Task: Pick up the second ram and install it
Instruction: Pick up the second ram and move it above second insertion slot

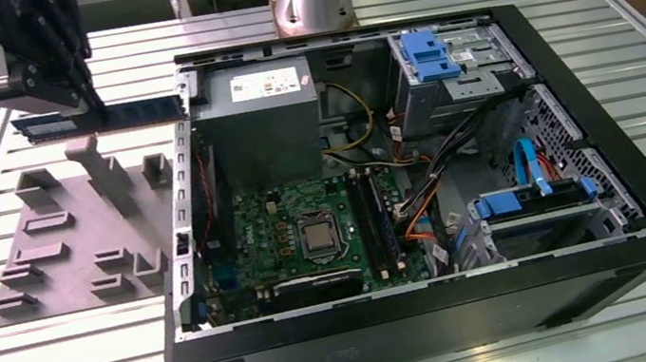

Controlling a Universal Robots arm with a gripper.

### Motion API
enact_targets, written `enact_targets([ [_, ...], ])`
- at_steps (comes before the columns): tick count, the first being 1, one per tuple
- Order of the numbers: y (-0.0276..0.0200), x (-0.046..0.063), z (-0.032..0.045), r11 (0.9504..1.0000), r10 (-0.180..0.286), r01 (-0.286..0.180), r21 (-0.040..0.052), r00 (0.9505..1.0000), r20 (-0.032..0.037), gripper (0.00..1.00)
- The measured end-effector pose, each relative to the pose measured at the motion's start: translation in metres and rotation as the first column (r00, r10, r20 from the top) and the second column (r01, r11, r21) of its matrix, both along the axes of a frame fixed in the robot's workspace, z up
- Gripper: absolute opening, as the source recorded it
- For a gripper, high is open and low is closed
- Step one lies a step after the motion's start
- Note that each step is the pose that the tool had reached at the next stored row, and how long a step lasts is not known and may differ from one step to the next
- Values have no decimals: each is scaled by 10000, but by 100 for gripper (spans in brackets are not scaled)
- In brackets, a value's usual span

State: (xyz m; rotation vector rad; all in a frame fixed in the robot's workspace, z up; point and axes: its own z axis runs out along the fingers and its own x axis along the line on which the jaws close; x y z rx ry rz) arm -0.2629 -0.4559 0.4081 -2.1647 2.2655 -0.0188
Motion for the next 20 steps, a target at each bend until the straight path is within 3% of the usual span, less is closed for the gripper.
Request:
enact_targets([
  [20, 0, 505, 0, 10000, 0, 0, 0, 10000, -1, 14],
])
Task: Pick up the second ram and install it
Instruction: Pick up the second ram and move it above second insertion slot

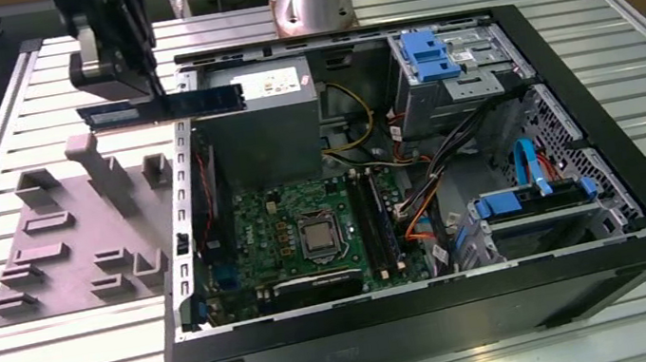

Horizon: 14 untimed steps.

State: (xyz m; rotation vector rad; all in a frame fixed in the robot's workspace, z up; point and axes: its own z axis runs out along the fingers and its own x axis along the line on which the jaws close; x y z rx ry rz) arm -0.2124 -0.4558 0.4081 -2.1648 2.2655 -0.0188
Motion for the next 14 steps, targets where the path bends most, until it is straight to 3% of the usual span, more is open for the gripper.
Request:
enact_targets([
  [14, 0, 505, -1, 10000, 0, 0, 0, 10000, 0, 14],
])
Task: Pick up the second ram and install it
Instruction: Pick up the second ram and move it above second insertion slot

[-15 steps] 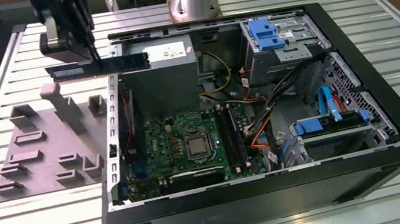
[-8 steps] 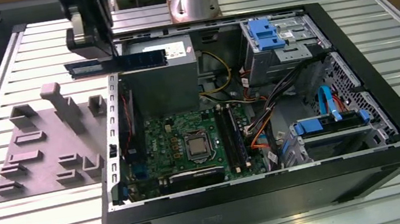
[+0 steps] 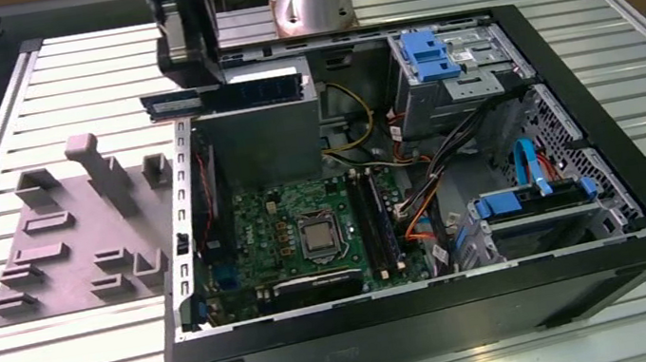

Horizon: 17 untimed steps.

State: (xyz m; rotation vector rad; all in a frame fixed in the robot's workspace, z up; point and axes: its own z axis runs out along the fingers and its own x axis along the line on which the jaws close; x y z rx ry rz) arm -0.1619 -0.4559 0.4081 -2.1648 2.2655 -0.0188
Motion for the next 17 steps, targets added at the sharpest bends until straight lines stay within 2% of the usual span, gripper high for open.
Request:
enact_targets([
  [8, 1, 326, -2, 10000, 6, -6, 1, 10000, 0, 14],
  [17, 5, 644, -6, 9999, 109, -109, 0, 9999, 0, 14],
])
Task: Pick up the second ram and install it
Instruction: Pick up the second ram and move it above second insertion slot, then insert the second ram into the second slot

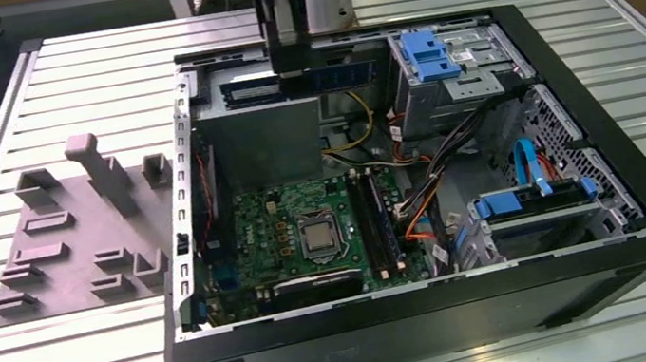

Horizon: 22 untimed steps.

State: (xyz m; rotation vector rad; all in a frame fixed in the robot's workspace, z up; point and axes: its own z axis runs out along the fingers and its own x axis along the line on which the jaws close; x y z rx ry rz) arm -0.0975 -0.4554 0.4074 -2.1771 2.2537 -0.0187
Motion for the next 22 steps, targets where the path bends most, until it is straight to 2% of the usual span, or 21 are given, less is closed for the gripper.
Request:
enact_targets([
  [13, 0, 523, -4, 9999, 103, -103, 0, 9999, 1, 14],
  [22, 0, 541, -4, 9999, 103, -103, 0, 9999, 0, 14],
])
